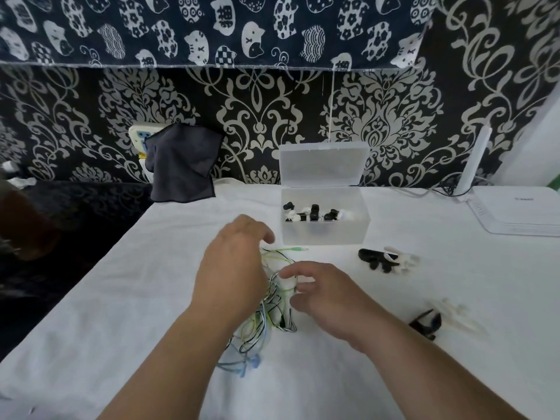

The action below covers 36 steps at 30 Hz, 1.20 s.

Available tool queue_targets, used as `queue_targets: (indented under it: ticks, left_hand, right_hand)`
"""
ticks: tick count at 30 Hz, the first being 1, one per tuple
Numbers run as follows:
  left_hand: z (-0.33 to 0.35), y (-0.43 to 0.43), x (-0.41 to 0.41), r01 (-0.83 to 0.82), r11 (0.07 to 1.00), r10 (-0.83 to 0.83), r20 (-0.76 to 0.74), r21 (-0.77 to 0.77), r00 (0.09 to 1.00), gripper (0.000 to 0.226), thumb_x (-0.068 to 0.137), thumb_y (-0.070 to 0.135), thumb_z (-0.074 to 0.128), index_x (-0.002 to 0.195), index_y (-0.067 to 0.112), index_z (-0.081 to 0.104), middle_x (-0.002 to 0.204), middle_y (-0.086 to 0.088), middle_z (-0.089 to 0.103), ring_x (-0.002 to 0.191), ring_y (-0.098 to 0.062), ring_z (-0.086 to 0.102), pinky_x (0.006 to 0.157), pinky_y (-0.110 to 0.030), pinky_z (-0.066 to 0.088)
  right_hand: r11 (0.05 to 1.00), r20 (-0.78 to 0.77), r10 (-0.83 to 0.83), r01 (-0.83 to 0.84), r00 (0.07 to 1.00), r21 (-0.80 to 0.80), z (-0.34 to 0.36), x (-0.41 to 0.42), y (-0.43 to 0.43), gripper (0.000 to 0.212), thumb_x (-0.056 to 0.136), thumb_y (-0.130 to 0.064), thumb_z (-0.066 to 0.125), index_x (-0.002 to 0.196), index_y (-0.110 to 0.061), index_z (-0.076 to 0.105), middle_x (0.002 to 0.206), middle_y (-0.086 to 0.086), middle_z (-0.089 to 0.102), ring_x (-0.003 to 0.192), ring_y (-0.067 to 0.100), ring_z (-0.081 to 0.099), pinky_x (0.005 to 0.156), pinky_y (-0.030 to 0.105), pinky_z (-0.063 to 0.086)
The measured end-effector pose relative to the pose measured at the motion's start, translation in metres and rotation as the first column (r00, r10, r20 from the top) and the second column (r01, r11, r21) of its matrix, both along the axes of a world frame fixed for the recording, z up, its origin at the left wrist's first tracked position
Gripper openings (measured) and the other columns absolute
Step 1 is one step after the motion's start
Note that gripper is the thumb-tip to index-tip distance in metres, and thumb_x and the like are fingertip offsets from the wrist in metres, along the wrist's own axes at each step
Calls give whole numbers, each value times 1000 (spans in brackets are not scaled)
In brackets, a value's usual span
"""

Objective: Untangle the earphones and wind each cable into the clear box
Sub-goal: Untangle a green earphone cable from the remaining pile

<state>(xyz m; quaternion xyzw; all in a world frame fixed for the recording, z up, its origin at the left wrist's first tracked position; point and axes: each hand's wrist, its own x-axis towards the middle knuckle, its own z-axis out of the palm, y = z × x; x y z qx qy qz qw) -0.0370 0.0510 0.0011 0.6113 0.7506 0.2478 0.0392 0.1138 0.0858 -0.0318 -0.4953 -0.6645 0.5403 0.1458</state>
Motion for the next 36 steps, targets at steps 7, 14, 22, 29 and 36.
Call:
queue_targets:
  ticks: [7,14,22,29,36]
  left_hand:
    - [-11,-2,5,117,982,-90,178,-147,980,23,76,21,75,87,34,59,90,20,61,90,-2,60,78,-24,50]
    - [-5,4,3,89,996,-85,129,-24,988,12,82,28,72,90,28,63,95,6,57,84,-17,58,78,-34,48]
    - [11,1,-4,162,985,-160,687,61,709,31,76,19,82,80,7,54,72,-11,60,64,-15,53,56,-20,39]
    - [11,7,-25,-53,999,27,923,-7,384,26,86,9,69,67,19,54,78,-9,58,86,-22,54,76,-36,39]
    - [1,13,-49,-418,907,175,951,-54,257,41,84,-4,64,63,24,42,68,-2,57,67,-16,57,64,-30,37]
  right_hand:
    - [987,-208,-158,156,965,-26,8,2,8,32,85,0,62,105,-22,75,100,-1,75,91,21,68,82,33,53]
    - [970,-803,-209,219,558,-100,85,40,14,37,72,4,62,109,4,69,110,20,72,95,29,71,93,39,57]
    - [807,-735,-468,577,491,-128,85,82,29,27,87,9,53,105,-3,71,95,12,73,95,29,73,84,33,57]
    - [626,-595,-639,779,487,-35,68,108,39,25,77,11,72,91,-10,72,76,7,64,70,20,60,73,25,54]
    - [461,-558,-730,887,394,23,67,126,42,18,80,-1,76,87,-16,73,73,3,64,62,14,61,63,17,52]
